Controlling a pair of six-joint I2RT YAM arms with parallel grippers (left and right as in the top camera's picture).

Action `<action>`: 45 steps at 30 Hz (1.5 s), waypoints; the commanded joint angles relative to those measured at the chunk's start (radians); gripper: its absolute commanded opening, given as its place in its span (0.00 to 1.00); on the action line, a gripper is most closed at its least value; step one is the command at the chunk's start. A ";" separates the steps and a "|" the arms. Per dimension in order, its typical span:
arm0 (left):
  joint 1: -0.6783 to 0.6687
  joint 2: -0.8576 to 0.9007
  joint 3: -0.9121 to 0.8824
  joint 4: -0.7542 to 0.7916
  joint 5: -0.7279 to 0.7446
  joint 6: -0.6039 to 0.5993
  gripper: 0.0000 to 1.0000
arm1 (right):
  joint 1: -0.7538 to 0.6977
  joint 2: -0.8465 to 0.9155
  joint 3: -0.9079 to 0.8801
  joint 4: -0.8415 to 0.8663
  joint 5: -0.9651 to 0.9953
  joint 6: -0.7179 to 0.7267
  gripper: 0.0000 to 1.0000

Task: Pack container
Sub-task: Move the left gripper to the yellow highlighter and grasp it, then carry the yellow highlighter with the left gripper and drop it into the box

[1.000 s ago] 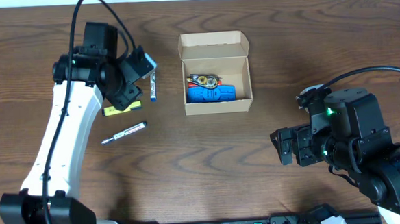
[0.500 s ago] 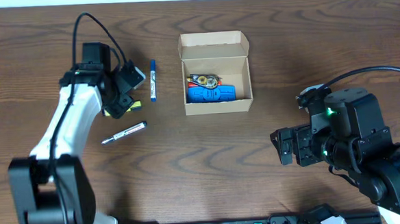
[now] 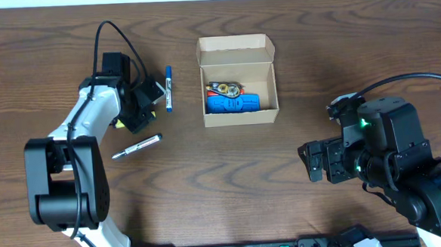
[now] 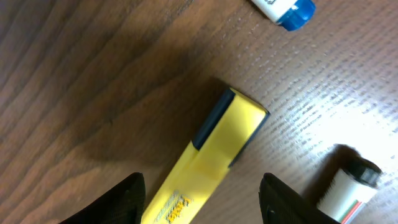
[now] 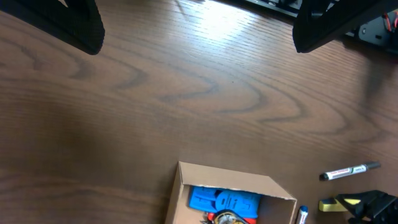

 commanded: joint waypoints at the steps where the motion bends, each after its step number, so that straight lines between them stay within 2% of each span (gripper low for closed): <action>1: 0.004 0.027 -0.011 0.019 0.019 0.021 0.59 | 0.010 -0.001 0.002 -0.001 0.003 0.008 0.99; 9: 0.004 0.082 -0.011 0.033 0.034 0.020 0.59 | 0.010 -0.001 0.002 -0.001 0.003 0.008 0.99; 12: 0.004 0.084 -0.011 0.035 0.033 0.021 0.55 | 0.010 -0.001 0.002 -0.001 0.003 0.008 0.99; 14: 0.004 0.084 -0.011 0.036 0.033 0.021 0.50 | 0.010 -0.001 0.002 -0.001 0.003 0.008 0.99; 17: 0.004 0.084 -0.011 0.036 0.033 0.021 0.33 | 0.010 -0.001 0.002 -0.001 0.003 0.008 0.99; 21: 0.004 0.084 -0.011 0.036 0.033 0.021 0.17 | 0.010 -0.001 0.002 -0.001 0.003 0.008 0.99; 27: 0.003 0.078 0.010 0.033 0.032 -0.007 0.05 | 0.010 -0.001 0.002 -0.001 0.003 0.008 0.99; 32: 0.001 0.035 0.120 0.016 0.033 -0.190 0.06 | 0.010 -0.001 0.002 -0.001 0.003 0.008 0.99; 35: -0.013 -0.009 0.229 -0.031 0.033 -0.340 0.05 | 0.010 -0.001 0.002 -0.001 0.003 0.008 0.99; 42: -0.112 -0.086 0.450 -0.169 0.039 -0.855 0.05 | 0.010 -0.001 0.002 -0.001 0.003 0.008 0.99; 45: -0.183 -0.097 0.489 -0.188 0.142 -0.976 0.06 | 0.010 -0.001 0.002 -0.001 0.003 0.008 0.99</action>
